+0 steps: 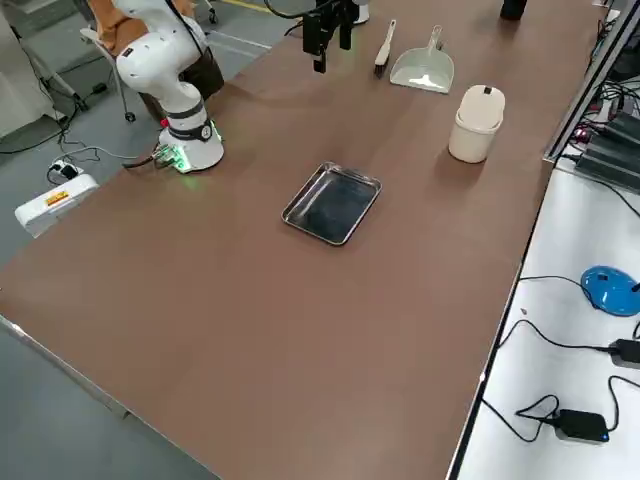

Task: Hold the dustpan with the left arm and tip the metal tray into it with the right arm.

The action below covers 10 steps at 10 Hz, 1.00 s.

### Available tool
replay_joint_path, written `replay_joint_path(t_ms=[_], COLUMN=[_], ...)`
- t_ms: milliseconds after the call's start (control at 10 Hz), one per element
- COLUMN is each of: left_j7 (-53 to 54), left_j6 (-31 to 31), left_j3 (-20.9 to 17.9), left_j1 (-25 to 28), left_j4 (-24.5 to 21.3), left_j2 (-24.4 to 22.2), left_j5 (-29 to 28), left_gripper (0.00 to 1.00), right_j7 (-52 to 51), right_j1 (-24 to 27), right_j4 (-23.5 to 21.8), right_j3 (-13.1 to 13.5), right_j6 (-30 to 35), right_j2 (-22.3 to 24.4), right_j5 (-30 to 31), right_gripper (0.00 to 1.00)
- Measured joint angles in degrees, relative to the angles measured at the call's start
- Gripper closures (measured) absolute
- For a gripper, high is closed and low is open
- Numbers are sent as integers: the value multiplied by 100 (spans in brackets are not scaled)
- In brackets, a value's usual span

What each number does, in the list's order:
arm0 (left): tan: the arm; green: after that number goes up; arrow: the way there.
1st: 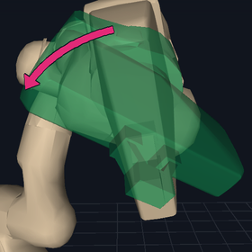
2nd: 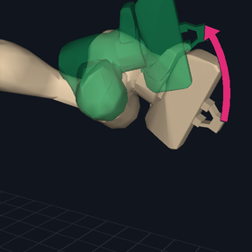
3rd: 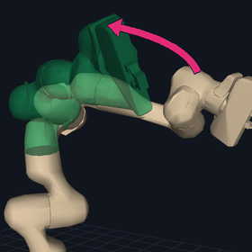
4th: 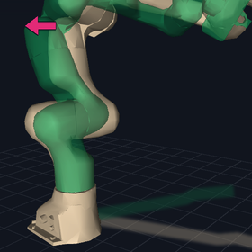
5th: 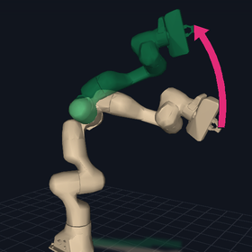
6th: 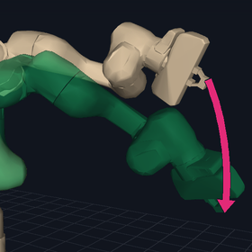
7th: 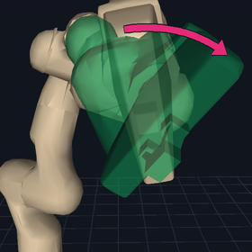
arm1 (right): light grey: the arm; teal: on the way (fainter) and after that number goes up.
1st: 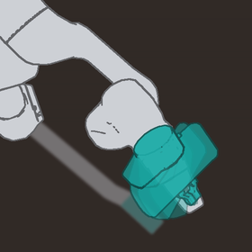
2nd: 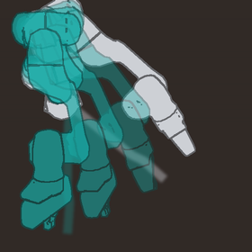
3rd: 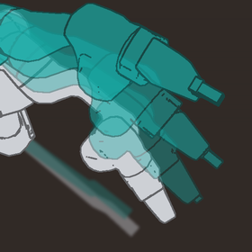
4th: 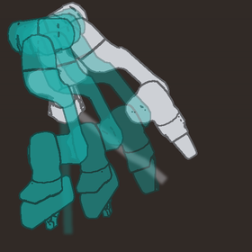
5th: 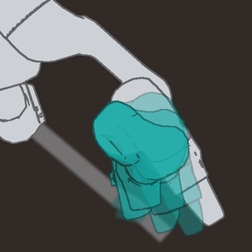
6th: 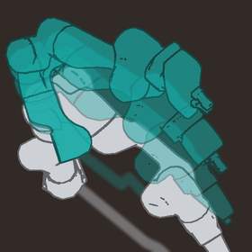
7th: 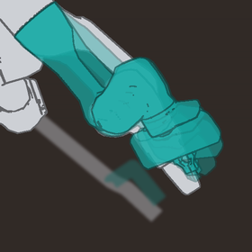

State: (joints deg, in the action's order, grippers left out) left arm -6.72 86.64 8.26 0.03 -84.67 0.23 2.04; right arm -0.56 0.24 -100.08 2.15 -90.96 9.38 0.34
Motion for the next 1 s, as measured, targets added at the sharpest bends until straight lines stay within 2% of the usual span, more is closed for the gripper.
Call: replay_joint_path(t_ms=[200,500,1000], left_j7=[-25,-25,-226], left_j6=[55,221,267], left_j3=[70,77,174], left_j1=[0,0,0], left_j4=[-133,-452,-529], left_j2=[49,-160,-212], left_j5=[-9,-10,-98], left_gripper=[2,2,2], right_j7=[0,0,0], right_j1=[0,0,-5], right_j4=[-1,-1,-3], right_j3=[0,0,-5], right_j6=[-1,-3,-3], right_j2=[0,0,0], right_j5=[0,0,0], right_gripper=[0,0,0])
